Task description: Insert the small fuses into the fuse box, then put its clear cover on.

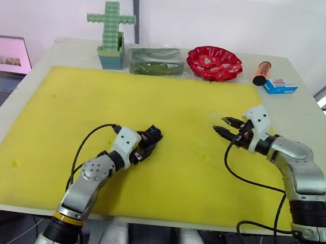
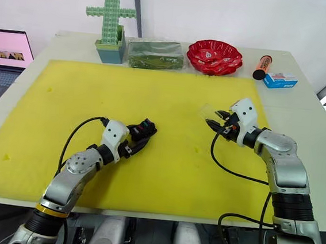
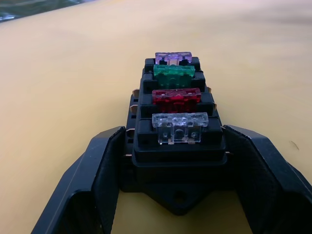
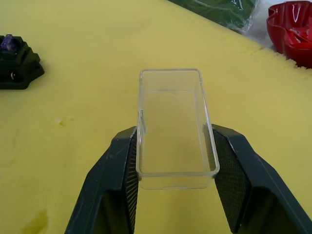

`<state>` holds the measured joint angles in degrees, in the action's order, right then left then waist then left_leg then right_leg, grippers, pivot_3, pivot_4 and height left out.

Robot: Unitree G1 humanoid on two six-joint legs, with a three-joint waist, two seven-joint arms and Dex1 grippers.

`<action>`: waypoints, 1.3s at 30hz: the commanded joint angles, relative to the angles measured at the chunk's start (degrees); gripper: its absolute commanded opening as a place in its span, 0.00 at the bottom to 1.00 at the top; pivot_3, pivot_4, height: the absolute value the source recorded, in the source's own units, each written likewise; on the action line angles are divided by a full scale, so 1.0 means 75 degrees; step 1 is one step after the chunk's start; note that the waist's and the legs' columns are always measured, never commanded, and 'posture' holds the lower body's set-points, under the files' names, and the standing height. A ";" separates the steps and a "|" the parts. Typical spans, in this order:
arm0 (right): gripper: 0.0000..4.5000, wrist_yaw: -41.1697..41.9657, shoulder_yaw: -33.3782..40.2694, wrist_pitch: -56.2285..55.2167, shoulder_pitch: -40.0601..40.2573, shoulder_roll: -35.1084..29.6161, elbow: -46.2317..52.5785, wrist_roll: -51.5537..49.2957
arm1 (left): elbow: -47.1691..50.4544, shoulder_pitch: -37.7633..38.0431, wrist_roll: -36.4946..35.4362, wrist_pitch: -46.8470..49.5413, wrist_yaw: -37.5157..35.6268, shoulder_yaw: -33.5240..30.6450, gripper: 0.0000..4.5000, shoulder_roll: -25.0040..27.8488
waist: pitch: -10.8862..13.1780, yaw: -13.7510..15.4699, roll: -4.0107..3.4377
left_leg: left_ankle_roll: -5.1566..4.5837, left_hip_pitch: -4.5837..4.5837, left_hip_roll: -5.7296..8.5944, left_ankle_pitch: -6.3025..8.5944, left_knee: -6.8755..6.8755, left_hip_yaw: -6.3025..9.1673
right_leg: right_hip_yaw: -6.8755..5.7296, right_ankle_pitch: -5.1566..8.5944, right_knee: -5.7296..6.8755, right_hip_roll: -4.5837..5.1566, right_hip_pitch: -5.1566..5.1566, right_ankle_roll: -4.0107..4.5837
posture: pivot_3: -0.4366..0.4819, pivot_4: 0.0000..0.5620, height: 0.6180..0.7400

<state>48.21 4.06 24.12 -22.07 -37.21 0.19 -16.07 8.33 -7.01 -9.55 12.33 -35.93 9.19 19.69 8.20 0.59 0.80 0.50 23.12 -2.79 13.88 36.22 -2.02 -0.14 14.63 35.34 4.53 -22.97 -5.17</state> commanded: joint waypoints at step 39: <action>0.40 0.2214 -0.2971 0.0524 -0.1357 0.0278 0.1504 -0.0079 | -0.4526 -0.2597 -0.0771 -0.3710 -0.5839 0.0518 0.62 0.0321 | 0.0003 0.0006 -0.0002 | -0.0001 0.0026 -0.0001 0.0000 0.0010 0.0002 | -0.0005 -0.0014 0.0016 0.0000 -0.0024 -0.0025 | 0.48 0.27 1.00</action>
<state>64.50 -19.45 27.73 -32.14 -34.77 10.89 -16.02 -26.46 -27.13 -15.46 -14.72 -78.35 12.94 22.11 8.22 0.64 0.79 0.49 23.31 -2.80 13.88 36.30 -2.00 -0.18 14.52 35.46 4.53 -23.15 -5.35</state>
